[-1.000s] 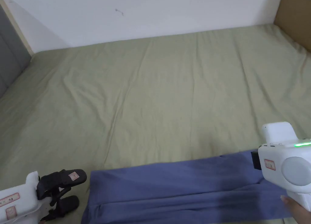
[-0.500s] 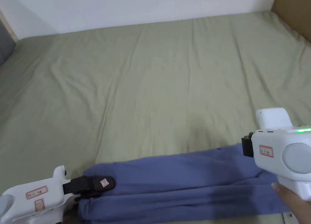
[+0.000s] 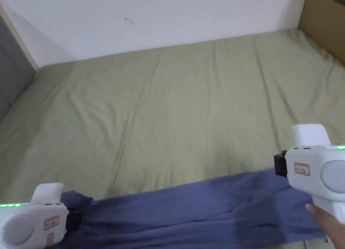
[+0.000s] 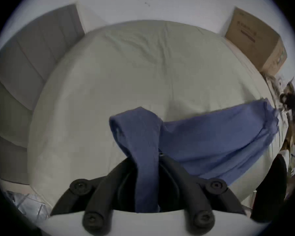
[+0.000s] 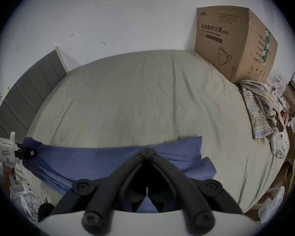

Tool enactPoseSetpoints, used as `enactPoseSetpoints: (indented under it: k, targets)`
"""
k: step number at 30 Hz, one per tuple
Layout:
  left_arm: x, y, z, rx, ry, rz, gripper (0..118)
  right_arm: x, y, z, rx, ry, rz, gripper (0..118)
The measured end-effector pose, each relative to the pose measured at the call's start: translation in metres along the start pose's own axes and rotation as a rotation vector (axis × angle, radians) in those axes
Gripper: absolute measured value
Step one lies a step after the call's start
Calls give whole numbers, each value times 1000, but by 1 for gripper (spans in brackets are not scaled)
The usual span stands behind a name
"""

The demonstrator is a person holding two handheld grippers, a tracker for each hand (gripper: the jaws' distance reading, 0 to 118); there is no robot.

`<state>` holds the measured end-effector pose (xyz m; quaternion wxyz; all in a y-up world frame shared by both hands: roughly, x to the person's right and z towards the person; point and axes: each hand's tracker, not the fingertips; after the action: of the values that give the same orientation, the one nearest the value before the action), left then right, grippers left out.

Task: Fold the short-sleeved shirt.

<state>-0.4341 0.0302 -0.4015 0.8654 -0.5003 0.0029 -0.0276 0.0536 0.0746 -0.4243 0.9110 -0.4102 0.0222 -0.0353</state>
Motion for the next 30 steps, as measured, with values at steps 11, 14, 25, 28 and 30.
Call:
enactPoseSetpoints:
  k: [11,14,25,28,30]
  targets:
    - [152,54,4,-60,-585,189,7,29,-2,30,57,22,-42,0]
    - [198,56,-22,-117,-597,150,29,36,-3,33,57,20,-58,0]
    - [199,49,1,48,-839,203,104,33,-10,28,41,57,-61,0]
    - [185,45,23,139,-566,62,9,27,-10,27,53,47,-39,0]
    - [180,40,23,117,-350,-4,3,23,-10,26,62,43,-15,0]
